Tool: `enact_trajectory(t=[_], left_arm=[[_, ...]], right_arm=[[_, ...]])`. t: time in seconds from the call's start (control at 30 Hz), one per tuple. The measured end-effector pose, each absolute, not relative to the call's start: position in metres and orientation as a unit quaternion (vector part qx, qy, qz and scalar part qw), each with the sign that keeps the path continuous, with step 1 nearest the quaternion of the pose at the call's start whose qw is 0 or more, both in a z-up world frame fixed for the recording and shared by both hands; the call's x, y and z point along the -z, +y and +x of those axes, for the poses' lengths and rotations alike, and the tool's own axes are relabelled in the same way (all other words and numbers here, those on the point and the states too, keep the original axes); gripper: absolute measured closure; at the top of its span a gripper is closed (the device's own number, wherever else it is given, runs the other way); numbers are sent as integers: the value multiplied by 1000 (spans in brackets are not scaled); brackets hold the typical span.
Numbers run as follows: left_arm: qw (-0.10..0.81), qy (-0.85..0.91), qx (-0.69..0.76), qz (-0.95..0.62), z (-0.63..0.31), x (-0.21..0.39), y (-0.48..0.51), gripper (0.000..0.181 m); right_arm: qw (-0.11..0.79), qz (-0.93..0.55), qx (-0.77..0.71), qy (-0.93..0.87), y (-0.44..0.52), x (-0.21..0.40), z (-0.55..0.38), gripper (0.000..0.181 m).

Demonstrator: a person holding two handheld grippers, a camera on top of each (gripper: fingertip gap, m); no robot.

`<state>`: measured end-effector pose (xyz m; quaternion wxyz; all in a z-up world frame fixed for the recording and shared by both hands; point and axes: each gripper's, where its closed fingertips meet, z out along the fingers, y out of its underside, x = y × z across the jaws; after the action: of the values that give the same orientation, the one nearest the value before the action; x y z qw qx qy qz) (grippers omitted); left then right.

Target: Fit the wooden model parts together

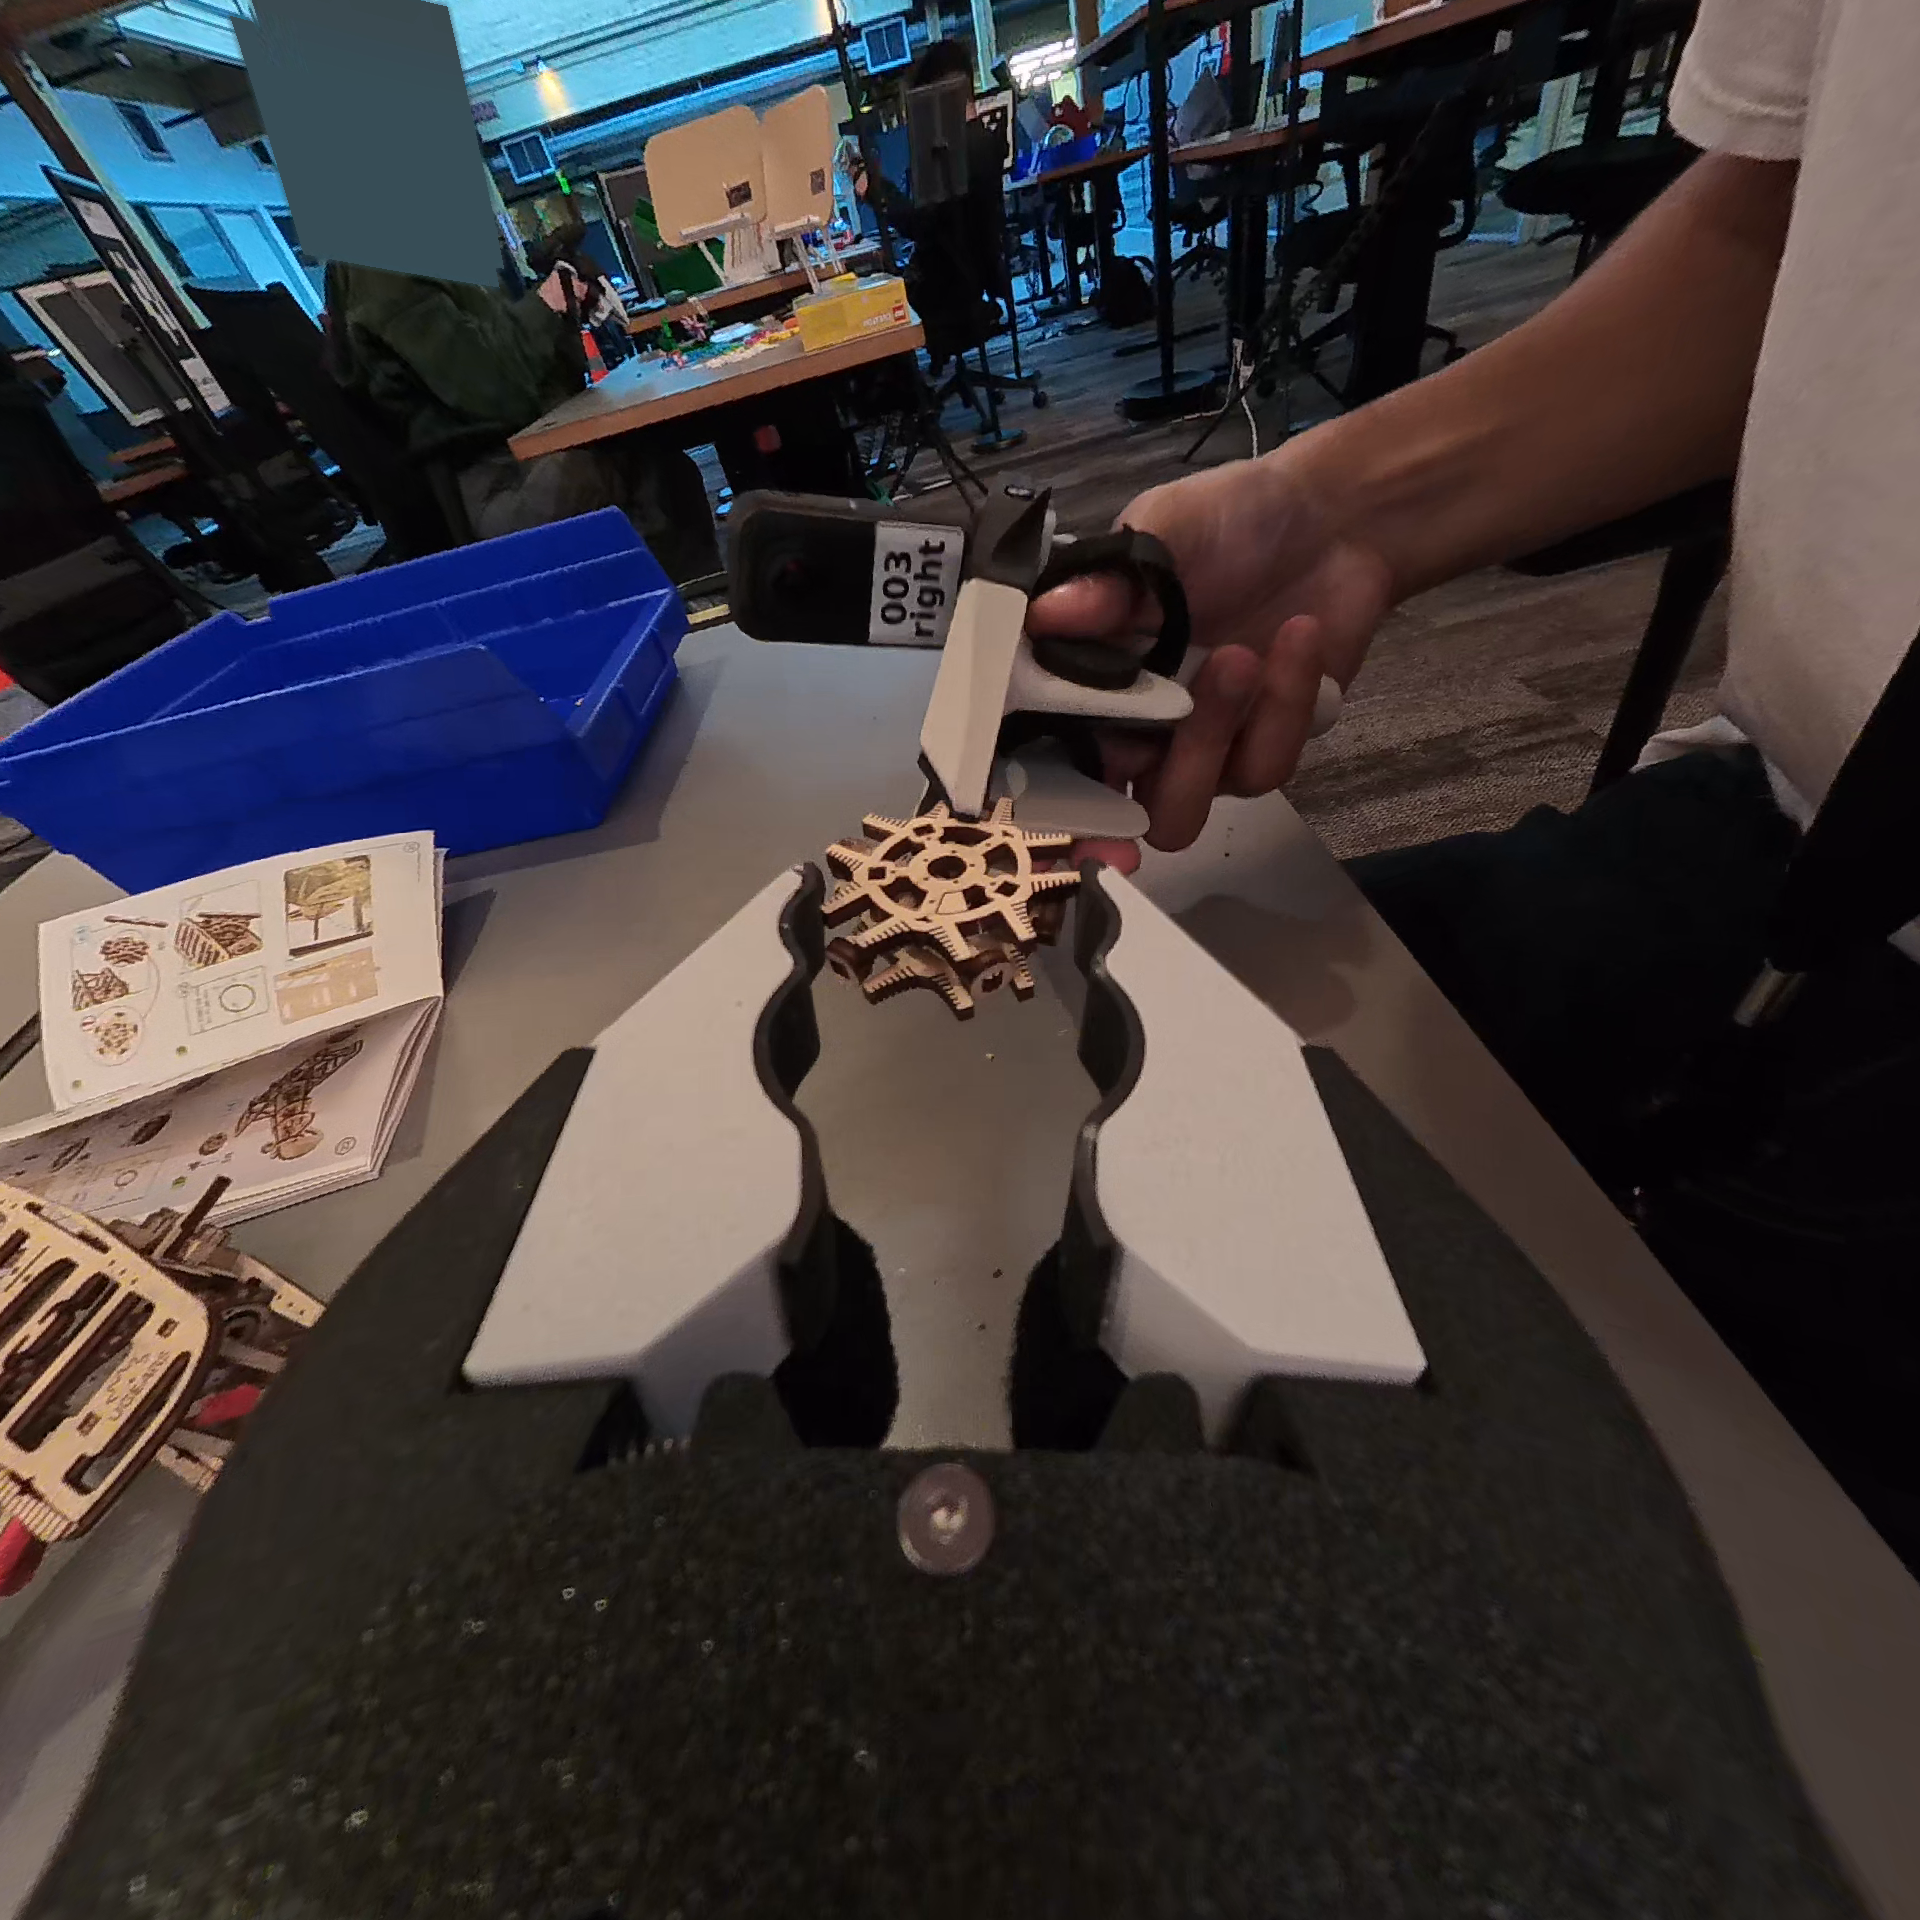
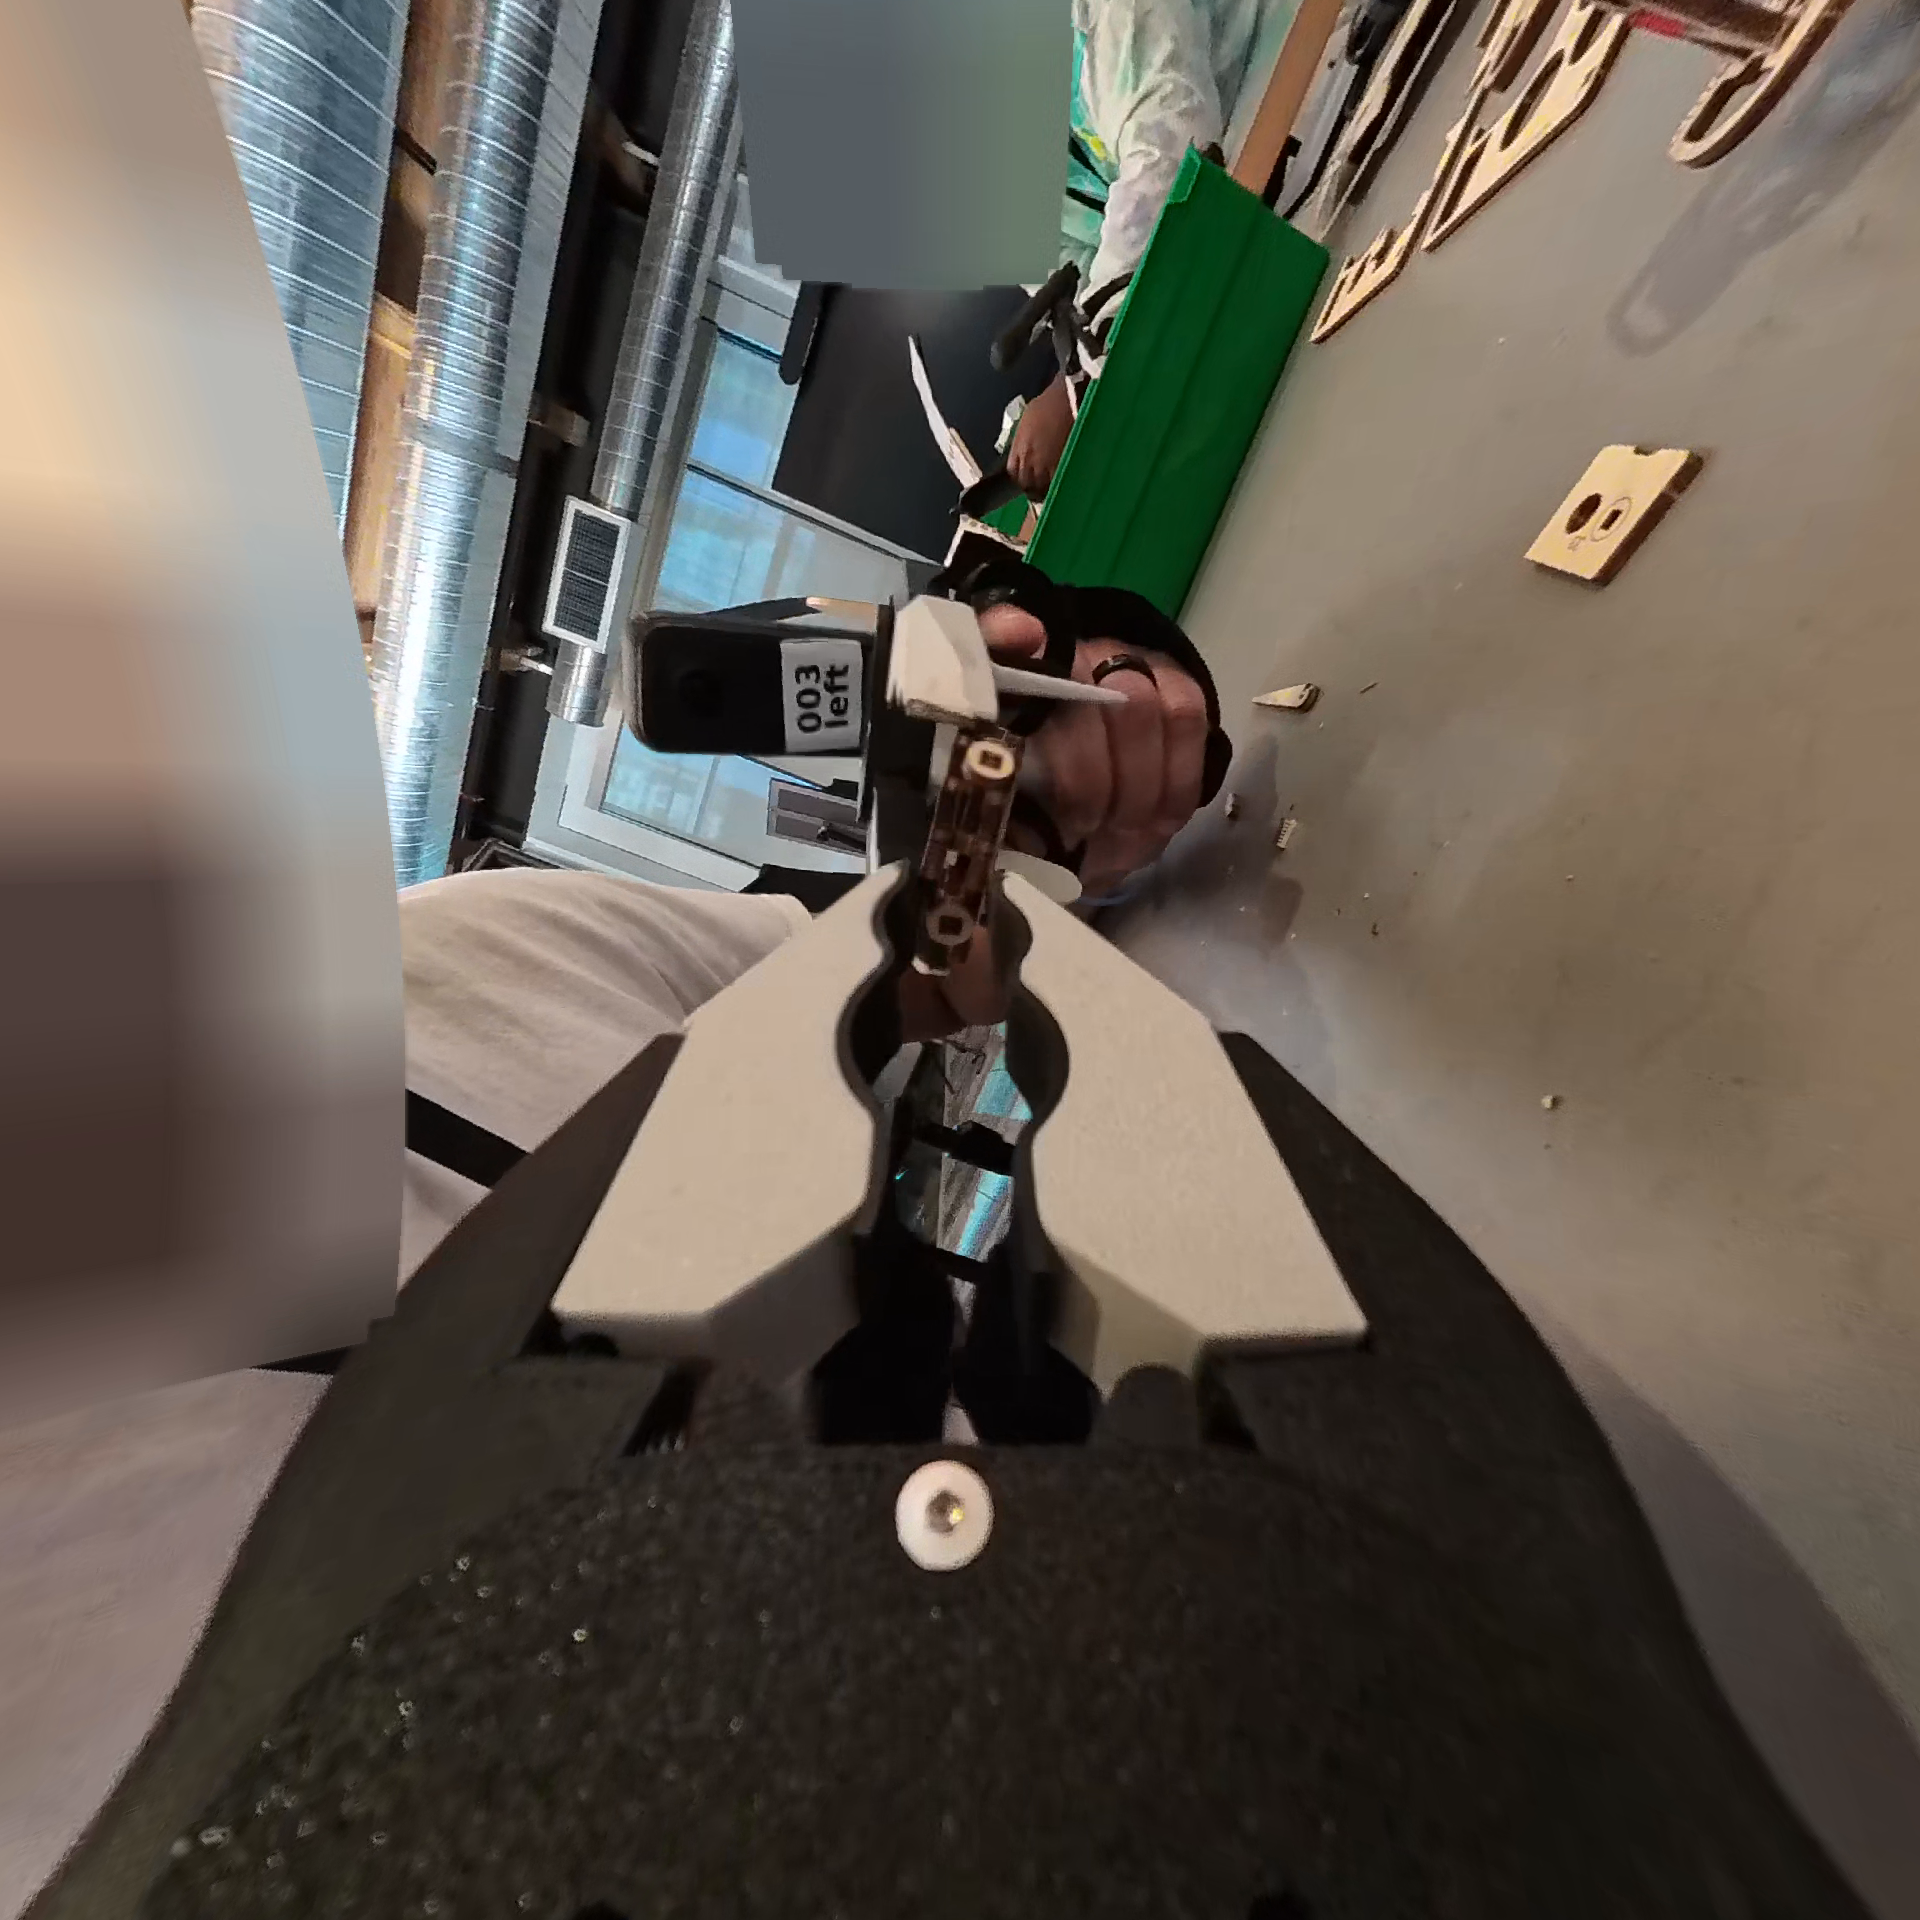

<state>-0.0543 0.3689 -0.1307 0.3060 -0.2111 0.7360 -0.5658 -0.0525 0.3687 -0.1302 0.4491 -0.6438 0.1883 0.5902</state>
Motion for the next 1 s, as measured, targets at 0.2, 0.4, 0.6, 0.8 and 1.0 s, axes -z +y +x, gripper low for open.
enact_trajectory(t=[0.2, 0.4, 0.6, 0.8, 1.0], left_arm=[[286, 750, 545, -243, -48, 147, 370, 135], [276, 758, 536, -249, -47, 152, 369, 135], [263, 746, 555, -259, -47, 147, 373, 135], [216, 726, 592, -274, -49, 142, 373, 135], [205, 726, 597, -273, -51, 143, 369, 135]], right_arm=[[428, -677, -560, 211, 369, 143, -46, 171], [419, -683, -557, 218, 367, 149, -45, 170], [482, -692, -519, 138, 357, 137, -31, 164], [596, -739, -298, -98, 352, 137, -34, 157], [619, -738, -225, -148, 358, 135, -41, 166]])
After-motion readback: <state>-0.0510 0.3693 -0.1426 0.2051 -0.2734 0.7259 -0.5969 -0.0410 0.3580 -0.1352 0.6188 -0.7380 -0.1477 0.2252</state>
